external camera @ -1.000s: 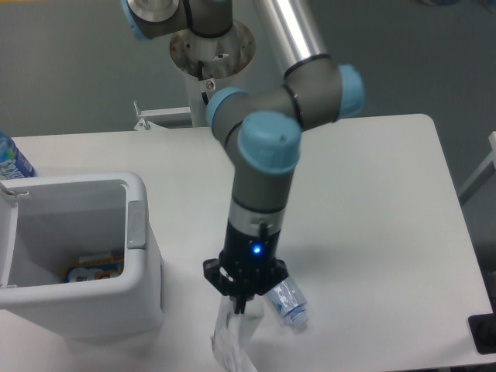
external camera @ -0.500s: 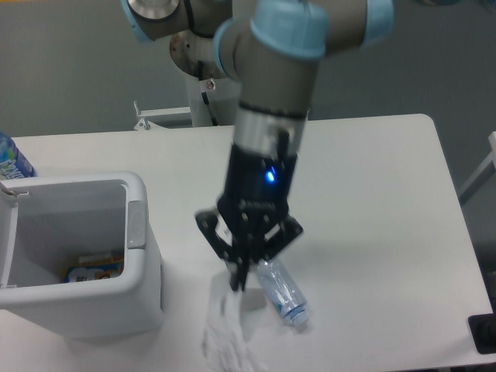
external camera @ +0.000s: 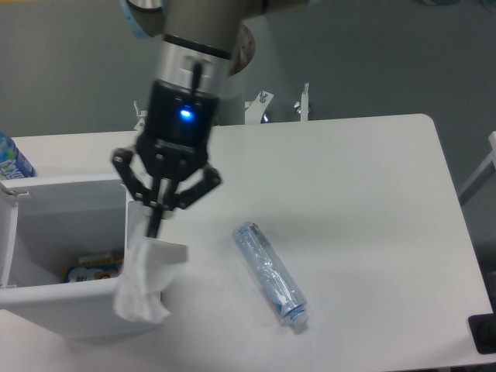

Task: Place the trash in the trash can
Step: 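Carry the wrapper over the white bin and lower it inside, then open the gripper to release the wrapper and rise out of the bin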

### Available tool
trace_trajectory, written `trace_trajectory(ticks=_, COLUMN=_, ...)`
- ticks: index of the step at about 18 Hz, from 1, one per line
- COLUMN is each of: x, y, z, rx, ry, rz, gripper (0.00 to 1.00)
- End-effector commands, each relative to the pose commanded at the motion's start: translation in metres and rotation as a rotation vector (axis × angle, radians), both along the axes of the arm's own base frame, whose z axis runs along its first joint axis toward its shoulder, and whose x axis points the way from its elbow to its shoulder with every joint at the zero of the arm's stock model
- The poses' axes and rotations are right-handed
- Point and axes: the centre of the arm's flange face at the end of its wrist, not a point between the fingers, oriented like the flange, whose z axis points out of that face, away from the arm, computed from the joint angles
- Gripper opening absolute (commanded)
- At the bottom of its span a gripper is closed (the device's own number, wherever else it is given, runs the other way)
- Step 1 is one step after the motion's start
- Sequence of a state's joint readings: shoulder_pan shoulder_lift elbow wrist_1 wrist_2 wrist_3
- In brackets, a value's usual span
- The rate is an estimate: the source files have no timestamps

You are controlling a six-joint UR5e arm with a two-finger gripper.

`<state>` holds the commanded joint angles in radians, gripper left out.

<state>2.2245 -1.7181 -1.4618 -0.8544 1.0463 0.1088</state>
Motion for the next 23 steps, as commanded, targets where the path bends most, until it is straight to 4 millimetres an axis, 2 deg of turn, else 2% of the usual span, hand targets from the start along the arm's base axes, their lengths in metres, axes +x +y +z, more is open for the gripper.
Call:
trace_trajectory(ticks=2, x=0.017, y=0.000, z=-0.012, rx=-0.016, ry=0.001, rz=-0.042, gripper=0.00)
trace_trajectory(ticks=5, x=0.045, y=-0.002, z=-0.040, rx=-0.051, ry=0.023, rz=-0.132, gripper=0.00)
trace_trajectory(ticks=10, x=0.058, y=-0.004, z=-0.060, rx=-0.082, ry=0.010, rz=-0.159, gripper=0.00)
trace_trajectory(ticks=12, x=0.060, y=-0.002, z=-0.065, rx=-0.088, ry=0.006, rz=-0.164, gripper=0.15)
trace_trajectory(ticks=13, x=0.060, y=-0.002, z=-0.066, rx=-0.090, ry=0.004, rz=-0.163, gripper=0.17)
trace_trajectory(ticks=15, x=0.055, y=0.000, z=-0.053, rx=-0.070, ry=0.016, rz=-0.158, gripper=0.75)
trace_trajectory(ticks=17, x=0.052, y=0.002, z=-0.053, rx=-0.071, ry=0.018, rz=-0.153, gripper=0.95)
trace_trajectory(ticks=18, x=0.052, y=0.002, z=-0.053, rx=-0.071, ry=0.016, rz=-0.151, gripper=1.00)
trace_trajectory(ticks=21, x=0.043, y=0.000, z=-0.052, rx=-0.071, ry=0.011, rz=-0.130, gripper=1.00)
trace_trajectory(ticks=23, x=0.025, y=-0.006, z=-0.049, rx=-0.066, ry=0.002, rz=-0.090, gripper=1.00)
